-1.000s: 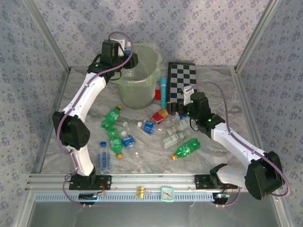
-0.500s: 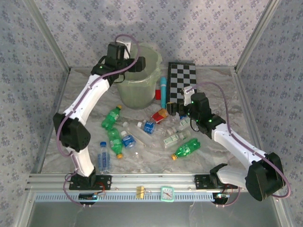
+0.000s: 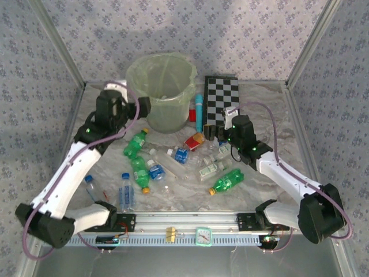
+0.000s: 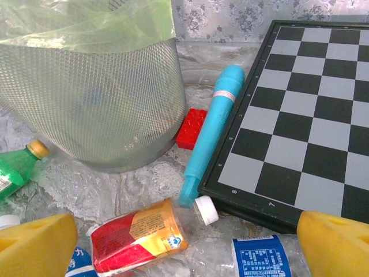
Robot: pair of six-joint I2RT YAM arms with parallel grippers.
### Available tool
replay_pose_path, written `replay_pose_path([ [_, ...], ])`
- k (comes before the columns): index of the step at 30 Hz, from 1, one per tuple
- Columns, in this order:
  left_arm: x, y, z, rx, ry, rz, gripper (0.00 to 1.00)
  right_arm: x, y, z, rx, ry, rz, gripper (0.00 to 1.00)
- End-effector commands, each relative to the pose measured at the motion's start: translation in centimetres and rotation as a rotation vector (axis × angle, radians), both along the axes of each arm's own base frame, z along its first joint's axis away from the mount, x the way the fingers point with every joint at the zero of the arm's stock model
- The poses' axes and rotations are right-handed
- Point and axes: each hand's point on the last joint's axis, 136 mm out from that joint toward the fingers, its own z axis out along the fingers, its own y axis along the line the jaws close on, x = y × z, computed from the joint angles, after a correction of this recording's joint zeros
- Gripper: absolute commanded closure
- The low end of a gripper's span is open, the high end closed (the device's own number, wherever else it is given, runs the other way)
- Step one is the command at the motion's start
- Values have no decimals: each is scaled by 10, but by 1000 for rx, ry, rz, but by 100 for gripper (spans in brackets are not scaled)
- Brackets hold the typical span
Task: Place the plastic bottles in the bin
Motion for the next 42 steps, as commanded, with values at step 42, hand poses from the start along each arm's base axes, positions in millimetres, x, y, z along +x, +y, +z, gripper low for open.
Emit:
replay_pose_path([
  [42, -210, 66, -302, -42, 899, 361, 23, 29, -5, -19, 34, 83, -133, 0],
])
